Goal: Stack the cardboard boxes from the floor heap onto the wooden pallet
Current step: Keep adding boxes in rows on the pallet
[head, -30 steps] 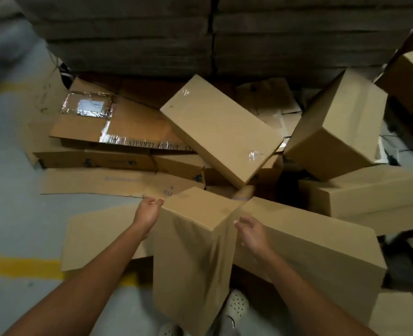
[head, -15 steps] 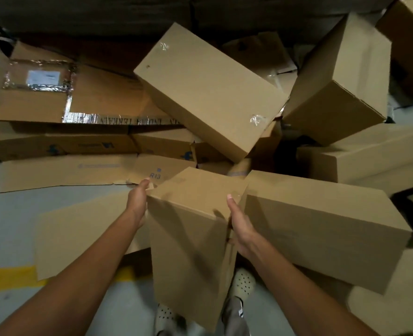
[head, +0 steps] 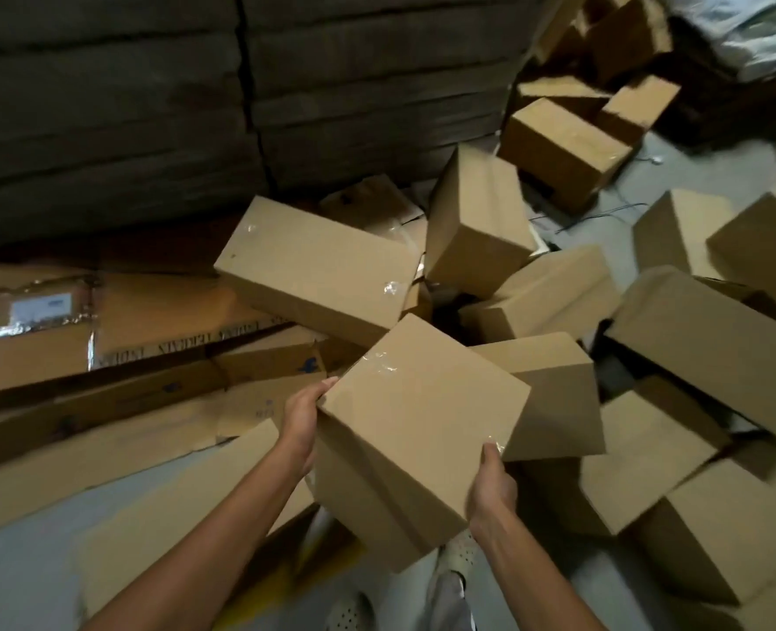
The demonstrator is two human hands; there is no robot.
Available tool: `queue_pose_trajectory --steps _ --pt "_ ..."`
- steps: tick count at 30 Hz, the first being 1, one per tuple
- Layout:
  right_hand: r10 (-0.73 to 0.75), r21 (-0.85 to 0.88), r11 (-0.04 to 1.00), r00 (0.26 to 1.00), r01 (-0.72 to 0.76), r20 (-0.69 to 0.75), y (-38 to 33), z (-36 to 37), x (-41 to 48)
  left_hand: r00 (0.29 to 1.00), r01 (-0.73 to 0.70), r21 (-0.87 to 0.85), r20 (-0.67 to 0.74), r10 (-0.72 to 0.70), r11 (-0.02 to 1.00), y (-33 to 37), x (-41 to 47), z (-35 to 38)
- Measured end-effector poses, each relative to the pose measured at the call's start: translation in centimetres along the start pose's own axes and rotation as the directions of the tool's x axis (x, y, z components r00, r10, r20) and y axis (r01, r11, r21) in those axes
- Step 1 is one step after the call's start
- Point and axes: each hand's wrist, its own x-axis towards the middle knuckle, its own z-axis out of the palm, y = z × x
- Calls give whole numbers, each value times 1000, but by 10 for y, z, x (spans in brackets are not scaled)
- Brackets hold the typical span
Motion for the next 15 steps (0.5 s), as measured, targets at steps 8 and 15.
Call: queue_pose_trajectory --steps 8,15 --pt "-240 194 944 960 266 -147 -74 -100 -78 916 -359 13 194 350 933 85 -102 90" --pt "-458 403 790 882 463 -115 -131 -226 -149 698 -628 -113 355 622 770 136 -216 164"
